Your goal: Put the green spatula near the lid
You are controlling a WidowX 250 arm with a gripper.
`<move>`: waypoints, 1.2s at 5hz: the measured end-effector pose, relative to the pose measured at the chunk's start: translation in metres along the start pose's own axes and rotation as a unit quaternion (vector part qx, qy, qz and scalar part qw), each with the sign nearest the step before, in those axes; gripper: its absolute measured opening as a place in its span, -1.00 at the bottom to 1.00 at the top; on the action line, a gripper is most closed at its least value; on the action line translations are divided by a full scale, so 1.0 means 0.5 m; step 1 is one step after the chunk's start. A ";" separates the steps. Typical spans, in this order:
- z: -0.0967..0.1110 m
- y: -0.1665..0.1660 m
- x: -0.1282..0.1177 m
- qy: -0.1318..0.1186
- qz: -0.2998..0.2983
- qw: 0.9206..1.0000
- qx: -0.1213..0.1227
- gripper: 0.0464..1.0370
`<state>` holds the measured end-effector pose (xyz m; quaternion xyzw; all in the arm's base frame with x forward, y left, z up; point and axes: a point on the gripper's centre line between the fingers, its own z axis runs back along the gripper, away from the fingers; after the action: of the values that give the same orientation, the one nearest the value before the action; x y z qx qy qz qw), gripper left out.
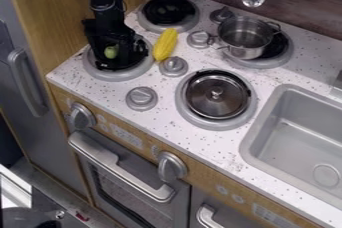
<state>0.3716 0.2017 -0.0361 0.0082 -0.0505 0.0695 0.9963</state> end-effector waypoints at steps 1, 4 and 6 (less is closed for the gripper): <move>-0.004 -0.002 0.022 -0.009 -0.008 1.000 0.002 0.82; 0.008 -0.034 0.021 0.005 -0.054 0.998 0.031 -0.46; 0.100 -0.144 0.015 -0.022 -0.081 0.995 0.052 -0.46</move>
<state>0.3841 0.1303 0.0137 0.0651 -0.0677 -0.0093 0.9955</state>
